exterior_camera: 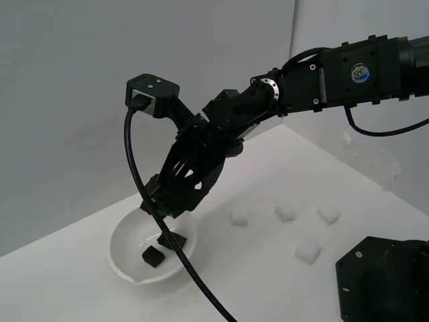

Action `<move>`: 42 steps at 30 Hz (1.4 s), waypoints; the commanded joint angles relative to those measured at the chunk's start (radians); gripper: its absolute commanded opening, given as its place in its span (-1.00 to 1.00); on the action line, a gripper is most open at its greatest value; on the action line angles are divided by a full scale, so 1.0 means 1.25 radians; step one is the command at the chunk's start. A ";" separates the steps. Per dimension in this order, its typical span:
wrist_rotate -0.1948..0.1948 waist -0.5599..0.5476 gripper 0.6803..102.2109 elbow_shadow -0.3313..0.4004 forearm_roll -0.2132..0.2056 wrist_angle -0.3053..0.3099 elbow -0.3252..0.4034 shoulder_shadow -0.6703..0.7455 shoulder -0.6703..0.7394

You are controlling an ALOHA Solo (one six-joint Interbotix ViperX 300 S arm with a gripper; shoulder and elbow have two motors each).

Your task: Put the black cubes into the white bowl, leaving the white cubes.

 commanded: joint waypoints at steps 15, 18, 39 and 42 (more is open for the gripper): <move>0.015 0.071 0.91 0.011 -0.037 -0.005 0.015 0.083 0.076; 0.022 0.121 0.73 0.034 -0.027 -0.004 0.037 0.126 0.119; 0.039 0.312 -0.96 0.218 -0.005 -0.002 0.217 0.368 0.361; 0.039 0.328 -0.96 0.243 -0.002 -0.004 0.242 0.399 0.393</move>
